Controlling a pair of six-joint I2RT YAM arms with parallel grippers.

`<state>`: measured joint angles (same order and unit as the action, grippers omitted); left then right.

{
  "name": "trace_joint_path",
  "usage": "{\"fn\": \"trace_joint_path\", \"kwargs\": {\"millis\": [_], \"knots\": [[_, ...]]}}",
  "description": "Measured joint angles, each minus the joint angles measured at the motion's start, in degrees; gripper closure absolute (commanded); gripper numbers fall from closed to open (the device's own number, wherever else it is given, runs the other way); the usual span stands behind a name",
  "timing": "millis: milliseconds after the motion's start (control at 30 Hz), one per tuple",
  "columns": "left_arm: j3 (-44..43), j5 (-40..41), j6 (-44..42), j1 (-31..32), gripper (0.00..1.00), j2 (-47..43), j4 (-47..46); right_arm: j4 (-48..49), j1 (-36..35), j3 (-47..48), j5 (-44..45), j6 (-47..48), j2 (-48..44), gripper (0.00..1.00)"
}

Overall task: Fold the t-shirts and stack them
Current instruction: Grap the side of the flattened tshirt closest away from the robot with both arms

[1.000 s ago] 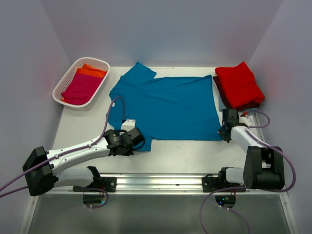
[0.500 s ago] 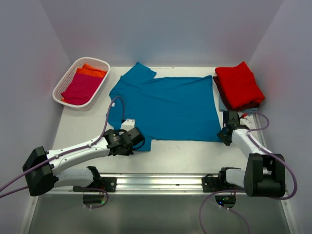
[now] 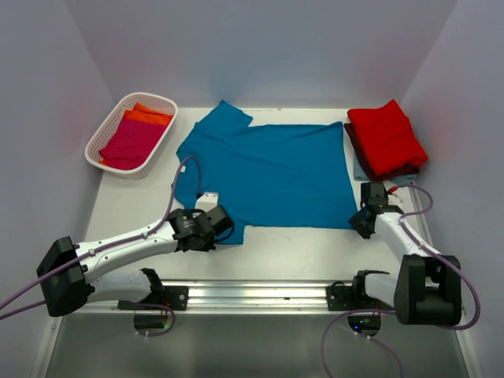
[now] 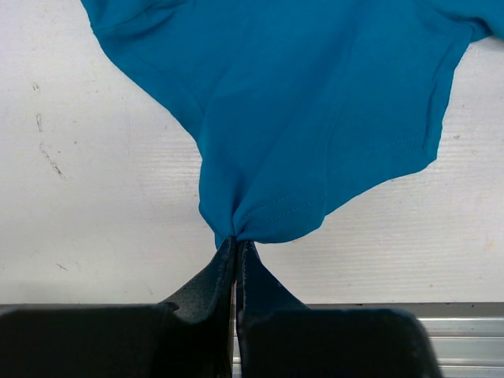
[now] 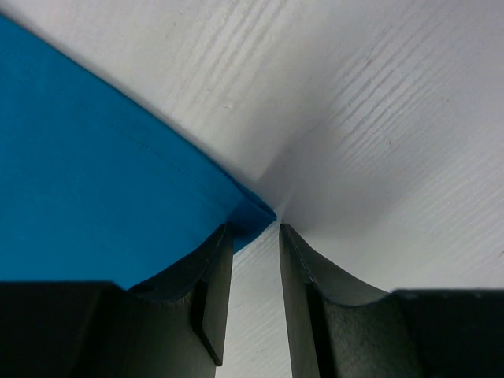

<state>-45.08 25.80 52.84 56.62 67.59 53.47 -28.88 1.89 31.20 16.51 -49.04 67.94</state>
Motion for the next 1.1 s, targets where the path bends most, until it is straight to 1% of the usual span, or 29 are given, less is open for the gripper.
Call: {"fn": "trace_joint_path", "kwargs": {"millis": [167,333,400,433,467,500,867,1100], "knots": [[0.0,0.0,0.0,0.0,1.00,0.0,0.0,0.4,0.0,-0.9,-0.7,0.0,0.1,0.65],[0.0,0.0,0.0,0.0,1.00,0.0,0.0,1.4,0.0,0.1,-0.9,0.0,2.1,0.64],[0.0,0.0,0.0,0.0,1.00,0.0,0.0,2.2,0.0,0.6,-1.0,0.0,3.0,0.73],[0.0,0.0,0.0,0.0,1.00,0.0,0.0,2.7,0.0,0.6,-1.0,0.1,3.2,0.87],[0.0,0.0,0.0,0.0,1.00,0.0,0.0,3.2,0.0,0.6,-1.0,0.3,3.3,0.97],[0.0,0.0,0.0,0.0,1.00,0.0,0.0,3.6,0.1,0.5,-1.2,0.2,3.5,1.00],[0.0,0.1,0.2,0.0,1.00,-0.2,0.4,4.3,0.2,-0.6,-2.7,0.2,1.6,1.00],[0.0,3.4,2.3,-0.1,1.00,-4.9,1.6,2.8,0.2,-0.8,-5.4,1.0,-1.6,1.00]]}}
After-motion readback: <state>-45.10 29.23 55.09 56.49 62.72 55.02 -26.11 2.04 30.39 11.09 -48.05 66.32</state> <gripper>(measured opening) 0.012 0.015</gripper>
